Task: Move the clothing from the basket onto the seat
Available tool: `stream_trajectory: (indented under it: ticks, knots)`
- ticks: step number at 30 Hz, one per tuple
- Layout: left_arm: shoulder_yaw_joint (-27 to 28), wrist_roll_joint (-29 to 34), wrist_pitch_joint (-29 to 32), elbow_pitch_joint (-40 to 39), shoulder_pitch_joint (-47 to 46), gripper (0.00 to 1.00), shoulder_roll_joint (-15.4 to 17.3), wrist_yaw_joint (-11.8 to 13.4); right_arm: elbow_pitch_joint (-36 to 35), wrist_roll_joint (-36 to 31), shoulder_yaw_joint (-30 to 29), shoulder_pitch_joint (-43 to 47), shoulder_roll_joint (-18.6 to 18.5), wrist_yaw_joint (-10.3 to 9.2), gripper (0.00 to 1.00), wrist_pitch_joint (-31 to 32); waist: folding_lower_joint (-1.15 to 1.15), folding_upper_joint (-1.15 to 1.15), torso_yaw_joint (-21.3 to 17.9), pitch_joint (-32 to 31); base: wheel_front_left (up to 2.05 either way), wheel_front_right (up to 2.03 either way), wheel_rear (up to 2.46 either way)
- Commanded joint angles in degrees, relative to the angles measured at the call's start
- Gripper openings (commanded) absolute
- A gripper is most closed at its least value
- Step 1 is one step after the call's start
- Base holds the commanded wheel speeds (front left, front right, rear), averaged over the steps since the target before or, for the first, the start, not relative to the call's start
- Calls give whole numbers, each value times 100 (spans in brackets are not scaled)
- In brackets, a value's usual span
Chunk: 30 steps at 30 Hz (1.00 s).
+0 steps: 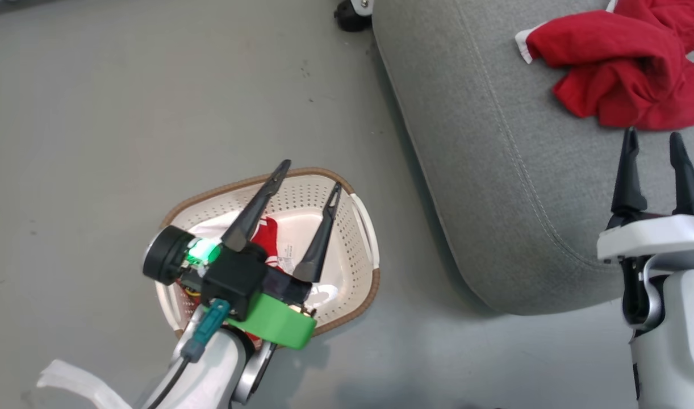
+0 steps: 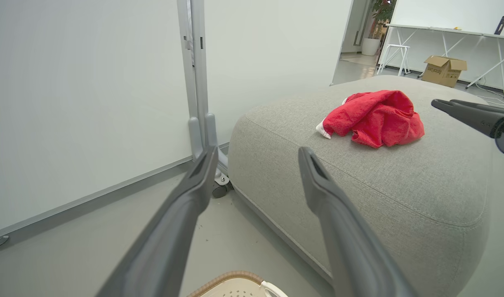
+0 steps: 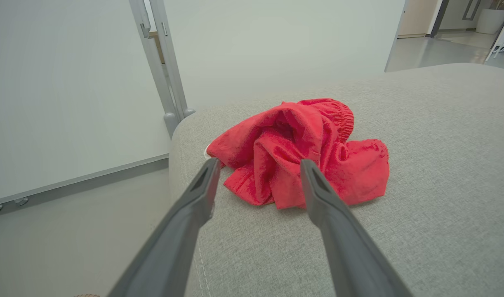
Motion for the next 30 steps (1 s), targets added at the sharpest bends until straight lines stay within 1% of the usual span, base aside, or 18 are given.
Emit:
stream_trajectory:
  ticks: [1, 10, 13, 17, 23, 30]
  knots:
    - [100, -51, -81, 42, 128, 100, 0, 99, -171, -109, 52, 182, 46, -6, 100, -19, 0, 0, 279, -266, 0, 0, 0]
    - [885, -382, -358, 303, 328, 100, -55, 524, -1266, -386, 692, 798, 261, -6, 100, -19, 0, 0, 775, -578, 0, 0, 0]
    - [1194, -460, -388, 368, 457, 100, -47, 618, -1482, -416, 865, 968, 268, -6, 100, 19, 0, 0, 933, -680, 0, 0, 0]
    - [1622, -489, -389, 277, 683, 100, -80, 682, -1744, -448, 983, 1189, 281, -6, 100, 145, 0, 0, 1108, -835, 0, 0, 0]
    - [2078, -407, -391, 191, 1159, 100, -171, 618, -2090, -489, 1075, 1559, 291, -6, 100, 390, 0, 0, 1264, -1078, 0, 0, 0]
    - [2308, -259, -385, 212, 1605, 100, -310, 437, -2344, -465, 1199, 1921, 303, -6, 100, 617, 0, 0, 1305, -1358, 0, 0, 0]
